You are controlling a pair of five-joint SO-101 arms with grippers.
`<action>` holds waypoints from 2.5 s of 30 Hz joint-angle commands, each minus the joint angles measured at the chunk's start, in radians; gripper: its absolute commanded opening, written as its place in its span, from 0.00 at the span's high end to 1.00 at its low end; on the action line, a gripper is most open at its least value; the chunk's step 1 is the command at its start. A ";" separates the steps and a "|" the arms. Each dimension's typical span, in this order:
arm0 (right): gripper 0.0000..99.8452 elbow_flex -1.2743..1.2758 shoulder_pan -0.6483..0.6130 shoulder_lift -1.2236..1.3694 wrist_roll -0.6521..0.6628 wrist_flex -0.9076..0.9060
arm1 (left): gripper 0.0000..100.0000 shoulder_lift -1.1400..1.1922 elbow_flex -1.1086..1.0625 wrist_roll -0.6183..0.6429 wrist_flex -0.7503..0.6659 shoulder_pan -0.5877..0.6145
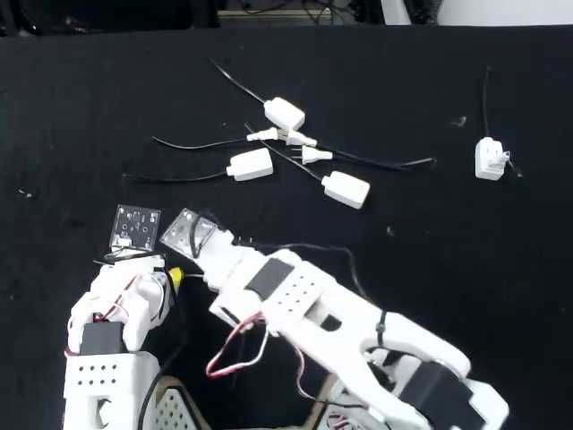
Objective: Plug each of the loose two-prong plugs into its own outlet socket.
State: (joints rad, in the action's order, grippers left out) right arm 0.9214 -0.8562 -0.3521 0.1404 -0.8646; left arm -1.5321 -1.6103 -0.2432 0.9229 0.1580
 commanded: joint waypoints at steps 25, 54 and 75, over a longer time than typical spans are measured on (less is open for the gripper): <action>0.77 -0.283 0.258 0.302 0.187 0.152 | 0.77 -0.003 0.093 0.117 0.006 -0.130; 0.77 -0.012 0.358 -0.223 0.068 0.120 | 0.74 1.063 0.542 0.075 -0.284 -0.197; 0.77 -0.001 0.353 -0.220 0.068 0.121 | 0.74 1.398 0.855 -0.278 -0.365 -0.041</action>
State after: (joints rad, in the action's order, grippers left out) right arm 0.9291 -0.5125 -0.5363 0.2156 -0.7633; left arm -0.2064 -0.8753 -0.5117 0.5715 0.1074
